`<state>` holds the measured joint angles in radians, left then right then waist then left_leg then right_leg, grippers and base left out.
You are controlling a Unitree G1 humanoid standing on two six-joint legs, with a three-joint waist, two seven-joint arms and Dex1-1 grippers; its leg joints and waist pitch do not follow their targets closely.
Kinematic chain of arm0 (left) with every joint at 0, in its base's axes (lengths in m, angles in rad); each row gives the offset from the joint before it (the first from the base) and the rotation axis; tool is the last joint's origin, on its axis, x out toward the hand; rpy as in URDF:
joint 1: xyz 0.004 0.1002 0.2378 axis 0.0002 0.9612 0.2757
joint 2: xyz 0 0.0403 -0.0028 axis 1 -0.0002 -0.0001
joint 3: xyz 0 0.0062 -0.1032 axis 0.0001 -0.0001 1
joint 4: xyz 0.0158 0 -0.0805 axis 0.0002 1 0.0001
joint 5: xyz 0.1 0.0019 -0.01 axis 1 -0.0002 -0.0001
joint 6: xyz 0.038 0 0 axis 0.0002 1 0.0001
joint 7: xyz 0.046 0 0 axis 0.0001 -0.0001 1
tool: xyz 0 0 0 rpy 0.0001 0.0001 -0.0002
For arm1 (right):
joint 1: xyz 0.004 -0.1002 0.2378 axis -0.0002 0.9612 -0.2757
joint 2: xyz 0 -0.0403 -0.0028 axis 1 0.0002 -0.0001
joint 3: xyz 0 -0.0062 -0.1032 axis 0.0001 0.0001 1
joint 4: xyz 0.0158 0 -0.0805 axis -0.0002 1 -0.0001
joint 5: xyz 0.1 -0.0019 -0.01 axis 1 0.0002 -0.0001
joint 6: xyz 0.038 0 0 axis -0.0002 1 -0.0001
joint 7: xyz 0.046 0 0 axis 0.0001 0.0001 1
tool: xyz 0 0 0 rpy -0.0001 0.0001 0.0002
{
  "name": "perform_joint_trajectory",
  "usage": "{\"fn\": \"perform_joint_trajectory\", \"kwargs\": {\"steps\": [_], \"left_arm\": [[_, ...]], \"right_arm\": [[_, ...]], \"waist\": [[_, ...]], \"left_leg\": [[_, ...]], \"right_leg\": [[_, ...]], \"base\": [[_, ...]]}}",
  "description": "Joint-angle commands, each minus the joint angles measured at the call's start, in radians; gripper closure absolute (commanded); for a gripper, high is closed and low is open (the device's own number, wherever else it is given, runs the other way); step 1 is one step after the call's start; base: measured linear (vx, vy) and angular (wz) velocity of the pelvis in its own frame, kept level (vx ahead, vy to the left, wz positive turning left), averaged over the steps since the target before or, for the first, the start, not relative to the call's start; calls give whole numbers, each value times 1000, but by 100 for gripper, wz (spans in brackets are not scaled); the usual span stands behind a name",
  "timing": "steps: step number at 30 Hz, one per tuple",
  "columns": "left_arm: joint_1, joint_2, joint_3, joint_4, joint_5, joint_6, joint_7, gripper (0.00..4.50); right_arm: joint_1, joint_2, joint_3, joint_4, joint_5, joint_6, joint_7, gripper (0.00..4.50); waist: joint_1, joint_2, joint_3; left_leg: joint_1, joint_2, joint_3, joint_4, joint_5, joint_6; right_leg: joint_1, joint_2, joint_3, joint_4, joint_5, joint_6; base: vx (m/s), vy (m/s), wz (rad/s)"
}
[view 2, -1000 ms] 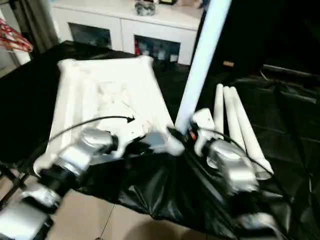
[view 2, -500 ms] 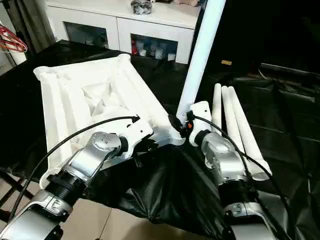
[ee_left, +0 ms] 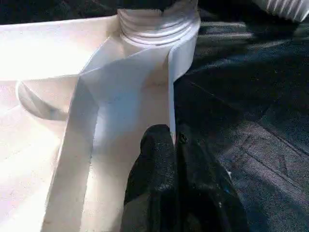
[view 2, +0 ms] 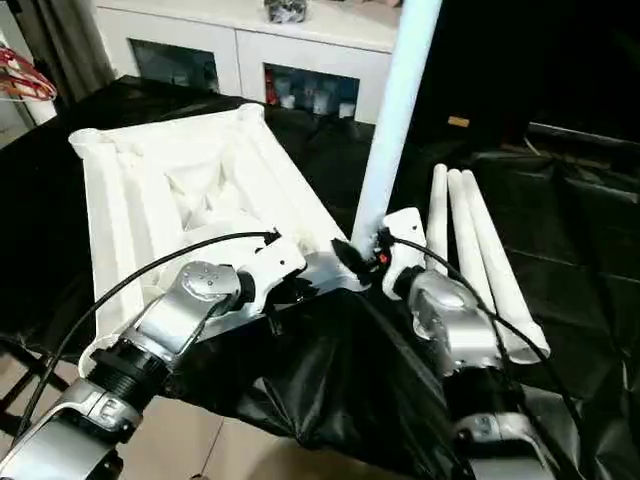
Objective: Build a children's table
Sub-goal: Insert table leg to table base
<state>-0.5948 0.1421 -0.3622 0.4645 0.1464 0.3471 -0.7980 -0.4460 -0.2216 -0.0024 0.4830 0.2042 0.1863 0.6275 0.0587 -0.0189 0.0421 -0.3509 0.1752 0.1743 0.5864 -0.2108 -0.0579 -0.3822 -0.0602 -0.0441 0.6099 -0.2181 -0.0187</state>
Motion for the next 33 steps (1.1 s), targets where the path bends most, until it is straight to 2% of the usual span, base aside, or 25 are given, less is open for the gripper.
{"fn": "perform_joint_trajectory", "kwargs": {"steps": [1,3,8,10,12,17,19,22,25,26,33], "left_arm": [[-20,-7,-13,-47,-26,-57,-19,450],[-17,13,-25,-51,-36,-88,-70,450],[-9,42,-39,-62,-57,-128,-161,450],[-5,64,-50,-65,-68,-166,-220,450],[-5,64,-50,-65,-68,-166,-220,450],[-7,129,-72,-55,-92,-224,-364,450],[-8,140,-75,-48,-90,-236,-384,450],[-13,157,-76,-36,-88,-254,-411,450],[-19,170,-74,-19,-83,-267,-424,450],[-21,174,-72,-13,-81,-272,-428,450],[-19,181,-62,3,-87,-276,-426,450]], "right_arm": [[53,8,95,-6,13,60,102,86],[76,-31,106,-56,23,69,163,86],[114,-100,135,-122,22,84,259,86],[132,-141,154,-146,15,89,315,86],[132,-141,154,-146,15,89,315,86],[168,-249,217,-220,1,103,471,86],[169,-258,227,-224,-7,98,487,86],[168,-267,240,-226,-17,91,502,118],[165,-268,246,-226,-17,93,508,124],[164,-267,247,-227,-15,95,510,151],[184,-251,250,-232,-3,97,509,168]], "waist": [[4,1,-41],[7,-3,-43],[10,0,-47],[11,0,-46],[14,1,-45],[28,0,-44],[28,1,-44],[28,-1,-46],[28,-1,-46],[29,-1,-47],[30,-2,-49]], "left_leg": [[-2,61,-20,-78,-148,54],[-2,62,-19,-75,-134,66],[-2,62,-18,-69,-86,92],[-2,62,-18,-69,-90,96],[1,64,-17,-69,-98,95],[2,64,-17,-69,-109,90],[2,66,-18,-69,-102,93],[1,65,-18,-68,-97,85],[2,65,-17,-67,-86,88],[2,64,-16,-66,-82,90],[2,64,-16,-64,-73,92]], "right_leg": [[40,-92,52,-81,-122,-221],[43,-90,52,-77,-86,-224],[46,-90,50,-63,38,-259],[48,-91,50,-65,31,-261],[46,-92,51,-66,16,-265],[48,-90,51,-66,-7,-252],[46,-92,50,-64,3,-256],[48,-93,49,-61,3,-262],[48,-92,49,-59,18,-265],[48,-92,49,-58,22,-265],[48,-92,48,-55,34,-268]], "base": [[0,0,0],[0,0,0],[0,0,0],[0,0,0],[0,0,0],[0,0,0],[0,0,0],[0,0,0],[0,0,0],[0,0,0],[0,0,0]]}}
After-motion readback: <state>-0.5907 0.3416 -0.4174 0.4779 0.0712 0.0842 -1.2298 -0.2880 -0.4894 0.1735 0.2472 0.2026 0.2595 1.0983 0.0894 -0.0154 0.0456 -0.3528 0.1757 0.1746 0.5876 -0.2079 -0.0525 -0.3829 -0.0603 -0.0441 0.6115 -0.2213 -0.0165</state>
